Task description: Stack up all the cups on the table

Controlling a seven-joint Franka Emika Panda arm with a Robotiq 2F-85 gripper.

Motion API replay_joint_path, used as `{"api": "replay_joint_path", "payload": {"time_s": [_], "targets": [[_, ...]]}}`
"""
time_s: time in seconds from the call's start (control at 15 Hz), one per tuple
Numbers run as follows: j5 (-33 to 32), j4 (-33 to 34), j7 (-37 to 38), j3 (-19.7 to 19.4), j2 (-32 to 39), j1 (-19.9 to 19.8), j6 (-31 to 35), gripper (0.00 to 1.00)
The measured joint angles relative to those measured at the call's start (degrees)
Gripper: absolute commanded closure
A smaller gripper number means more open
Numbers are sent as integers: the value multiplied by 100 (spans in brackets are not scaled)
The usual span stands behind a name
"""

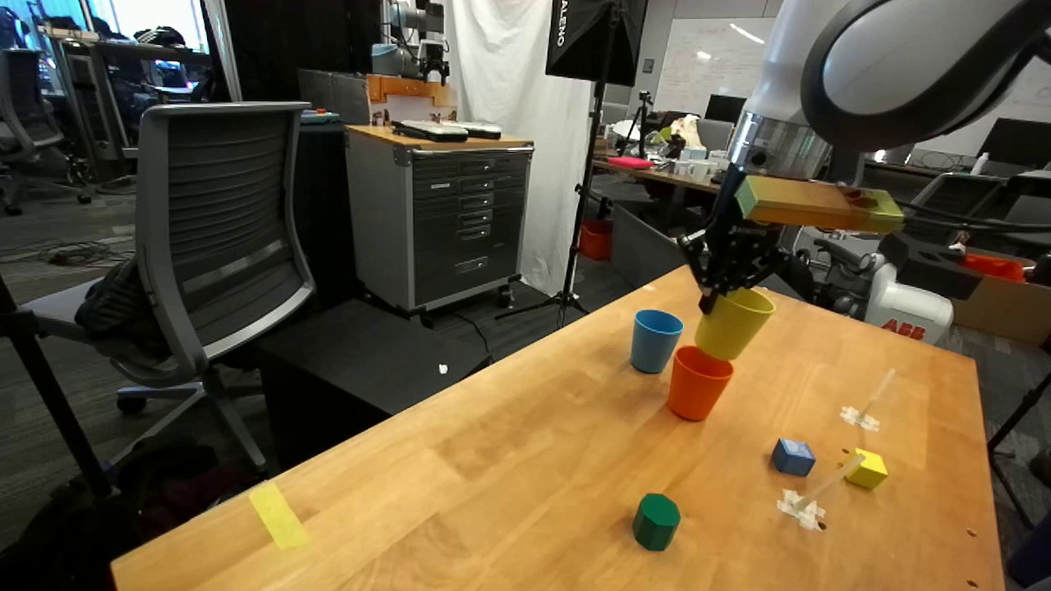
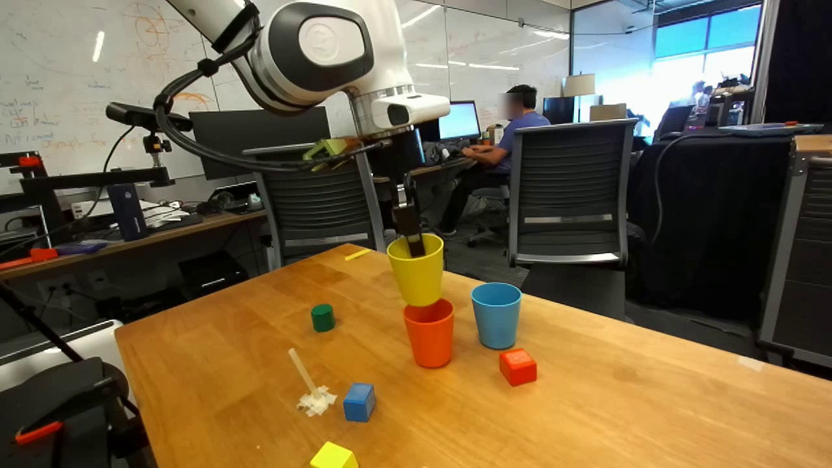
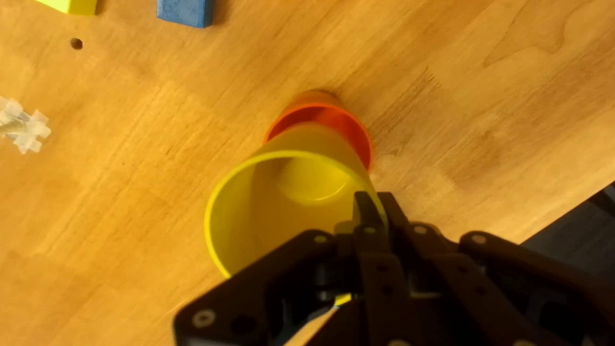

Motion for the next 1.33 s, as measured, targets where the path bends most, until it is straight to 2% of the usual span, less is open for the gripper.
{"api": "replay_joint_path", "payload": {"time_s": [0.4, 0.53, 0.6, 0.67, 1.13, 1.2, 1.33], "targets": [[0, 219, 11, 0, 389, 0, 164, 99], [0, 266, 11, 0, 474, 0, 165, 87], [0, 277, 11, 0, 509, 0, 165, 69], [0, 284, 11, 0, 542, 0, 165, 64], [0, 309, 11, 0, 604, 2, 165, 9], [0, 319, 11, 0, 604, 2, 165, 3], [0, 341, 11, 0, 604, 3, 165, 0]]}}
